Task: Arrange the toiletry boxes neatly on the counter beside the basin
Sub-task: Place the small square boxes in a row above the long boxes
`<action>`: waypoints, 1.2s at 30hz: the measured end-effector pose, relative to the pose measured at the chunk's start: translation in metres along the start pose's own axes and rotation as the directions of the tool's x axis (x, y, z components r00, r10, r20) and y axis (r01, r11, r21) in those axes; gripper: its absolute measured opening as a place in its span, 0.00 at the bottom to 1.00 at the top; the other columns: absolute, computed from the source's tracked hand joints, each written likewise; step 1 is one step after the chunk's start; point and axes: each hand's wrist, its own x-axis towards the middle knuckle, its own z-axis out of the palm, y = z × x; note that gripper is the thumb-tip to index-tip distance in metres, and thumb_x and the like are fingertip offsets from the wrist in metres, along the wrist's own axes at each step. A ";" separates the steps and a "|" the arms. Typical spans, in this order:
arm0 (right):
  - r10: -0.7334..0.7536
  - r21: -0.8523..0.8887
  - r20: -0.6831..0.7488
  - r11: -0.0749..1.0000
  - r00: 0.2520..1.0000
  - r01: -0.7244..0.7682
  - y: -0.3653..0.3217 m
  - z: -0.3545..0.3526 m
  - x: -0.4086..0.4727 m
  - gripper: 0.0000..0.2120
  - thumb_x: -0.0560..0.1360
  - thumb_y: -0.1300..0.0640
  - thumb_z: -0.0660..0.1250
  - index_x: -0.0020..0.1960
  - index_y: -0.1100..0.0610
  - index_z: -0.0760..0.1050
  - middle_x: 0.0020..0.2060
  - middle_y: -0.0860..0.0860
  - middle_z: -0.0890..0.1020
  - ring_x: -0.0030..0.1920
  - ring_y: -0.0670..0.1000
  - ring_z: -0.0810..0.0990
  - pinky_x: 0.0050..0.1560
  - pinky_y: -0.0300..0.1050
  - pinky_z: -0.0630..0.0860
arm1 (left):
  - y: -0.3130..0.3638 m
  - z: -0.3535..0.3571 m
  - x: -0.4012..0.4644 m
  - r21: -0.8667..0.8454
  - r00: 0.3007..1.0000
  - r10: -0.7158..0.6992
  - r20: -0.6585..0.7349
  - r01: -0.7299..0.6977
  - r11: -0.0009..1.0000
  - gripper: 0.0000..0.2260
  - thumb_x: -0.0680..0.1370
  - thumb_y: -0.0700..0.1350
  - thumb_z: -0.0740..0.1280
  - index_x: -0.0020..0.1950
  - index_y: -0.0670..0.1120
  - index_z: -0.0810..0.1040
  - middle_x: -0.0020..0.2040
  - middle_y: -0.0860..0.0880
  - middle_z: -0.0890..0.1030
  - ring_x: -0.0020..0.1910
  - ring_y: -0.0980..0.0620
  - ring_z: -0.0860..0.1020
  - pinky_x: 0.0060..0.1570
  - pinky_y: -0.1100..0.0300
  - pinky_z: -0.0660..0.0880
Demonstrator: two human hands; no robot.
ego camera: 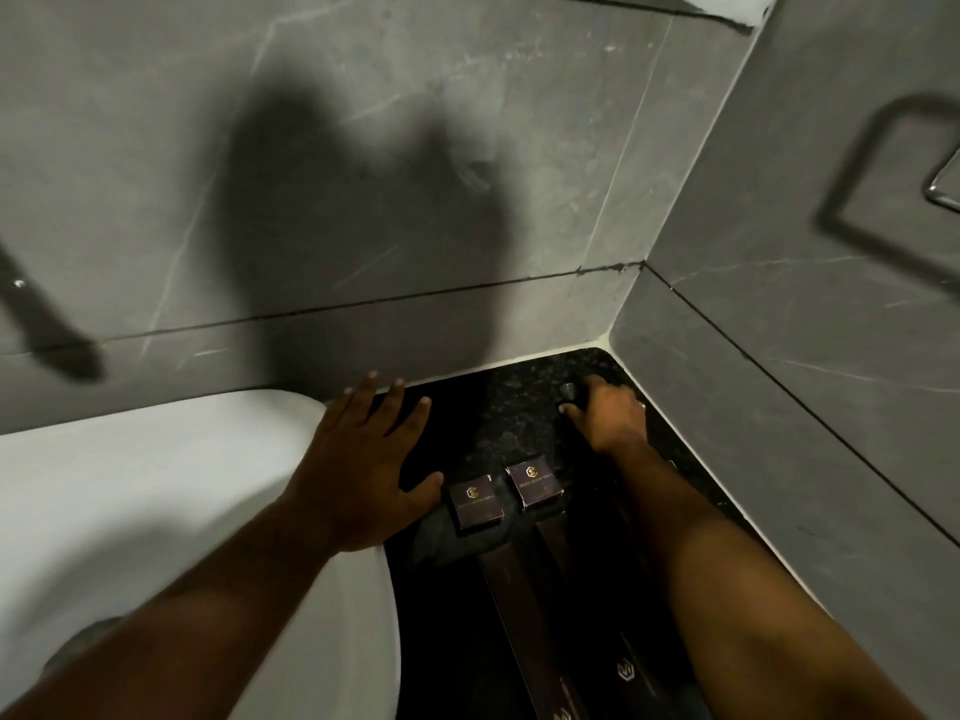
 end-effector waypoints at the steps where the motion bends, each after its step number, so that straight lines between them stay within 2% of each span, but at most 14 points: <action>1: -0.008 0.023 0.015 1.000 1.000 0.007 -0.001 0.000 0.001 0.19 0.75 0.45 0.63 0.57 0.58 0.72 0.53 0.62 0.81 0.59 0.64 0.75 0.57 0.56 0.73 | 0.000 0.000 0.000 -0.001 1.000 -0.001 0.003 0.001 1.000 0.36 0.72 0.67 0.49 0.74 0.49 0.57 0.76 0.41 0.59 0.75 0.39 0.50 0.71 0.42 0.49; 4: -0.027 0.112 0.047 0.993 0.999 0.022 0.001 -0.004 -0.001 0.16 0.75 0.47 0.64 0.55 0.58 0.75 0.51 0.61 0.82 0.55 0.63 0.79 0.55 0.55 0.76 | 0.000 0.000 0.000 -0.008 1.000 0.000 0.013 0.000 1.000 0.36 0.71 0.66 0.49 0.74 0.49 0.57 0.76 0.41 0.59 0.75 0.39 0.49 0.70 0.42 0.49; 7: -0.039 0.278 0.118 0.961 0.992 0.005 0.008 -0.018 -0.008 0.11 0.71 0.51 0.71 0.49 0.57 0.79 0.46 0.58 0.84 0.49 0.58 0.81 0.49 0.45 0.75 | 0.001 -0.001 -0.001 0.009 1.000 -0.003 0.008 0.003 1.000 0.36 0.71 0.67 0.48 0.75 0.49 0.57 0.76 0.41 0.59 0.75 0.39 0.49 0.71 0.43 0.48; 10: -0.078 0.254 0.227 0.967 0.971 0.018 0.015 -0.035 -0.014 0.09 0.67 0.54 0.74 0.46 0.55 0.80 0.44 0.56 0.84 0.47 0.54 0.81 0.45 0.40 0.71 | 0.002 -0.002 -0.001 0.004 1.000 -0.004 0.004 0.004 1.000 0.37 0.71 0.67 0.47 0.75 0.49 0.57 0.76 0.41 0.59 0.75 0.39 0.49 0.71 0.44 0.47; 14: -0.080 0.109 0.319 0.993 0.944 0.047 0.015 -0.047 -0.022 0.09 0.63 0.54 0.73 0.42 0.56 0.82 0.42 0.56 0.85 0.46 0.54 0.82 0.45 0.43 0.77 | 0.002 -0.004 -0.001 -0.002 1.000 -0.007 0.003 0.007 1.000 0.37 0.71 0.67 0.47 0.75 0.48 0.57 0.75 0.40 0.59 0.75 0.38 0.50 0.70 0.44 0.48; 17: -0.076 0.064 0.360 0.996 0.930 0.056 0.010 -0.049 -0.026 0.09 0.63 0.55 0.74 0.41 0.57 0.83 0.42 0.57 0.85 0.46 0.55 0.82 0.44 0.44 0.77 | 0.002 -0.003 -0.002 -0.005 1.000 -0.004 0.003 0.004 1.000 0.37 0.71 0.67 0.48 0.74 0.48 0.58 0.75 0.40 0.60 0.75 0.38 0.50 0.70 0.43 0.49; 22: -0.090 0.090 0.370 0.994 0.924 0.061 0.010 -0.040 -0.028 0.09 0.64 0.54 0.72 0.42 0.57 0.83 0.43 0.57 0.85 0.47 0.56 0.82 0.49 0.48 0.79 | 0.001 -0.002 -0.002 -0.010 1.000 -0.002 0.003 0.002 1.000 0.37 0.71 0.67 0.48 0.74 0.48 0.58 0.75 0.40 0.60 0.75 0.38 0.51 0.70 0.43 0.48; 25: -0.106 0.085 0.377 0.993 0.920 0.080 0.012 -0.033 -0.029 0.14 0.65 0.50 0.70 0.46 0.57 0.82 0.47 0.58 0.84 0.50 0.57 0.82 0.54 0.52 0.79 | 0.001 -0.002 -0.001 -0.017 1.000 -0.003 0.006 0.003 1.000 0.37 0.71 0.67 0.47 0.75 0.48 0.57 0.76 0.41 0.58 0.75 0.39 0.49 0.70 0.44 0.47; 27: -0.108 0.129 0.356 0.989 0.928 0.065 0.015 -0.031 -0.031 0.19 0.66 0.44 0.71 0.49 0.56 0.82 0.49 0.57 0.84 0.51 0.57 0.82 0.55 0.53 0.78 | 0.000 -0.002 -0.002 -0.013 1.000 0.000 0.003 0.000 1.000 0.37 0.71 0.67 0.47 0.75 0.48 0.57 0.76 0.40 0.59 0.75 0.39 0.49 0.70 0.44 0.47; 29: -0.074 0.218 0.239 0.976 0.968 0.021 0.021 -0.036 -0.029 0.21 0.68 0.39 0.69 0.48 0.56 0.81 0.45 0.56 0.85 0.48 0.57 0.82 0.53 0.53 0.79 | 0.000 -0.002 -0.002 -0.010 1.000 0.002 0.002 -0.002 1.000 0.36 0.71 0.67 0.48 0.74 0.48 0.57 0.76 0.40 0.59 0.75 0.38 0.50 0.70 0.44 0.47; 31: 0.022 0.313 0.064 0.949 0.998 -0.041 0.030 -0.043 -0.024 0.20 0.71 0.40 0.67 0.45 0.58 0.80 0.41 0.59 0.85 0.45 0.59 0.83 0.49 0.53 0.79 | 0.000 -0.001 -0.001 -0.012 1.000 0.001 0.000 -0.001 1.000 0.36 0.71 0.67 0.48 0.74 0.48 0.57 0.76 0.40 0.59 0.75 0.38 0.50 0.70 0.45 0.46; 33: 0.131 0.326 -0.045 0.939 0.990 -0.109 0.045 -0.049 -0.016 0.17 0.74 0.45 0.66 0.47 0.59 0.81 0.44 0.61 0.84 0.47 0.61 0.82 0.50 0.52 0.79 | 0.000 -0.001 -0.001 -0.013 1.000 0.004 0.008 -0.004 1.000 0.36 0.71 0.67 0.48 0.75 0.48 0.57 0.76 0.41 0.59 0.75 0.38 0.50 0.70 0.44 0.47; 36: 0.217 0.258 0.009 0.943 0.976 -0.212 0.066 -0.045 -0.008 0.17 0.72 0.49 0.68 0.56 0.58 0.79 0.52 0.62 0.83 0.54 0.62 0.81 0.56 0.53 0.77 | -0.001 -0.001 0.000 -0.011 1.000 0.014 0.002 -0.014 1.000 0.35 0.72 0.66 0.50 0.74 0.47 0.60 0.74 0.39 0.62 0.74 0.37 0.53 0.70 0.41 0.51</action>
